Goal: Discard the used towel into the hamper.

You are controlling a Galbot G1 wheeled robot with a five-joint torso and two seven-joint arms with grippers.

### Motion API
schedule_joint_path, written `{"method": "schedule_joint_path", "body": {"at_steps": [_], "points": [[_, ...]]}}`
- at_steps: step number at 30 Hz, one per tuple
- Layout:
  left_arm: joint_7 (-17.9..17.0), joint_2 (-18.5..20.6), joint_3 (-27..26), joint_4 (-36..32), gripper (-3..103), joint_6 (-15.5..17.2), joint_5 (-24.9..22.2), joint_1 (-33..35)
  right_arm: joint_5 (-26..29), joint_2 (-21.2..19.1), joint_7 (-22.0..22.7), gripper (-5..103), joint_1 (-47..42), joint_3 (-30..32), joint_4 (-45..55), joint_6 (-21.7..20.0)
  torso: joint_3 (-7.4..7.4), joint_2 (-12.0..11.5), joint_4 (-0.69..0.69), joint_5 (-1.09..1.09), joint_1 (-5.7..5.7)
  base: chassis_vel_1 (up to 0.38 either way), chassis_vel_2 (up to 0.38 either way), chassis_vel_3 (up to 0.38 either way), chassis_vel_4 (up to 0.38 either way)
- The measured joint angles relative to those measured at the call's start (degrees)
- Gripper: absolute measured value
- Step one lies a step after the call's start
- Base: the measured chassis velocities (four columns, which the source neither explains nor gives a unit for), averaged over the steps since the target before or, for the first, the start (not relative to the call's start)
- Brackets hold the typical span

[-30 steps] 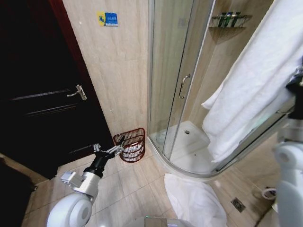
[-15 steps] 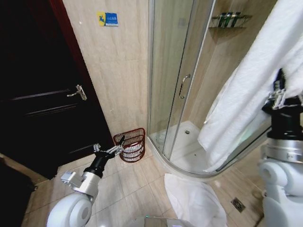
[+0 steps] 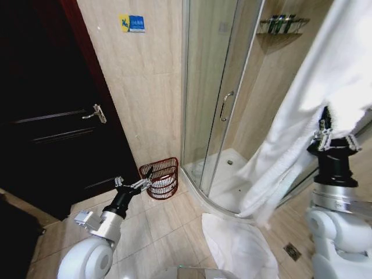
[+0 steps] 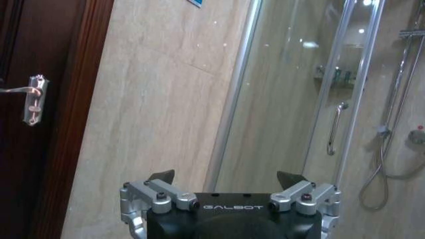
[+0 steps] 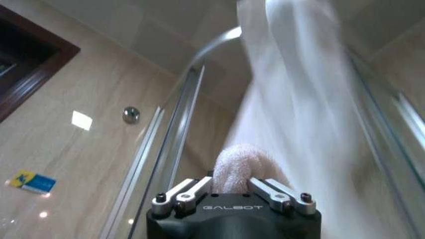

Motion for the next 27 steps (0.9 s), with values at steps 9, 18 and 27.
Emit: {"method": "schedule_joint_path", "body": {"at_steps": [9,18,27], "points": [[0.0,0.0,0.0,0.0,100,0.0,0.0,0.0,3.2,-3.6,0.7,6,0.3,6.0,3.0,-0.6,0.0,0.0,0.0,0.04,0.0,0.0,0.0,0.0,0.0],[0.0,0.0,0.0,0.0,100,0.0,0.0,0.0,5.6,-4.9,1.7,6,-0.8,9.2,4.6,-0.7,0.0,0.0,0.0,-0.01,0.0,0.0,0.0,0.0,0.0],[0.0,0.0,0.0,0.0,100,0.0,0.0,0.0,5.7,-4.6,1.9,6,-1.2,9.0,5.1,-0.8,0.0,0.0,0.0,-0.01,0.0,0.0,0.0,0.0,0.0]]}}
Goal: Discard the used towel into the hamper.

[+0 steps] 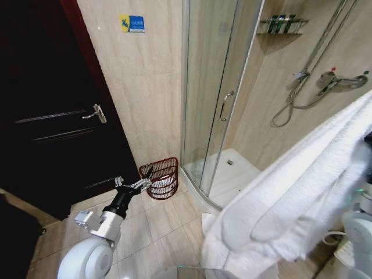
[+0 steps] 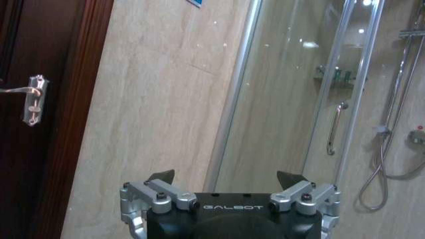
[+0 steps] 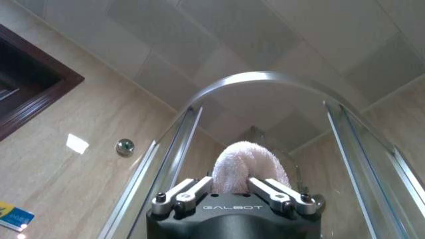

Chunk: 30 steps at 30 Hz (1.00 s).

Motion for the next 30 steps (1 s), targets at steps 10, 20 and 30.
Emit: {"method": "schedule_joint_path", "body": {"at_steps": [10,20,30], "points": [[0.0,0.0,0.0,0.0,100,0.0,0.0,0.0,0.0,0.0,0.0,6,0.0,-0.1,0.0,0.0,0.0,0.0,0.0,0.0,0.0,0.0,0.0,0.0,0.0],[0.0,0.0,0.0,0.0,100,0.0,0.0,0.0,0.0,0.0,0.0,6,0.1,-0.1,-0.1,-0.1,0.0,0.0,0.0,0.0,0.0,0.0,0.0,0.0,0.0],[0.0,0.0,0.0,0.0,100,0.0,0.0,0.0,0.0,0.1,0.0,6,0.1,-0.2,-0.1,-0.1,0.0,0.0,0.0,0.0,0.0,0.0,0.0,0.0,0.0]]}}
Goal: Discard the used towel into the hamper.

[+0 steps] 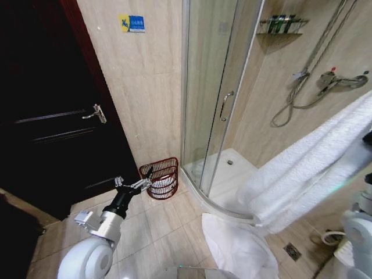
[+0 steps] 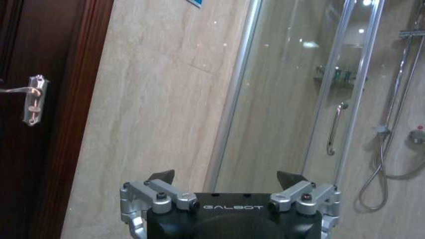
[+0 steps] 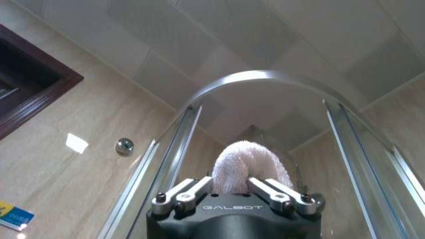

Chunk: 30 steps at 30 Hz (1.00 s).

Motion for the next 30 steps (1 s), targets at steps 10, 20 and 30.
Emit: {"method": "schedule_joint_path", "body": {"at_steps": [10,20,30], "points": [[0.0,0.0,0.0,0.0,100,0.0,0.0,0.0,0.0,0.0,0.0,6,0.0,0.0,0.0,0.0,0.0,0.0,0.0,0.0,0.0,0.0,0.0,0.0,0.0],[0.0,0.0,0.0,0.0,100,0.0,0.0,0.0,0.0,0.0,0.0,6,0.0,0.0,0.0,0.0,0.0,0.0,0.0,0.0,0.0,0.0,0.0,0.0,0.0],[0.0,0.0,0.0,0.0,100,0.0,0.0,0.0,0.0,0.0,0.0,6,0.0,0.0,0.0,0.0,0.0,0.0,0.0,0.0,0.0,0.0,0.0,0.0,0.0]]}}
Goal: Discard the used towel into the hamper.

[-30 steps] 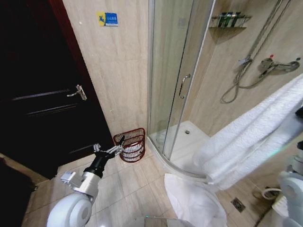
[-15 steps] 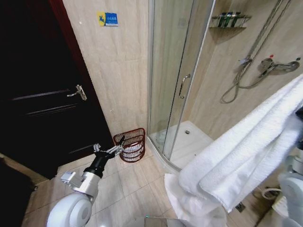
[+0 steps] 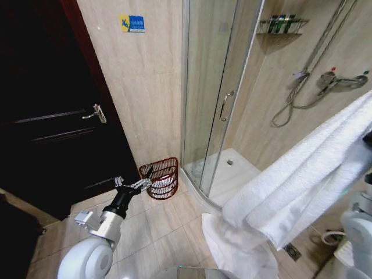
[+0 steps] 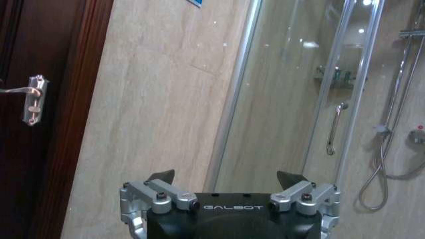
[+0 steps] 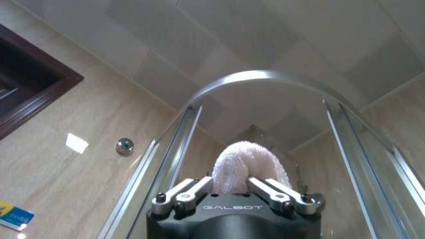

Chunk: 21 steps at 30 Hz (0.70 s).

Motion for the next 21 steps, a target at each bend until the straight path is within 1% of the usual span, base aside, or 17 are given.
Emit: {"method": "schedule_joint_path", "body": {"at_steps": [15,21], "points": [[0.0,0.0,0.0,0.0,100,0.0,0.0,0.0,0.0,0.0,0.0,6,0.0,0.0,0.0,0.0,0.0,0.0,0.0,0.0,0.0,0.0,0.0,0.0,0.0],[0.0,0.0,0.0,0.0,100,0.0,0.0,0.0,0.0,0.0,0.0,6,0.0,0.0,0.0,0.0,0.0,0.0,0.0,0.0,0.0,0.072,0.072,-0.082,-0.082]]}}
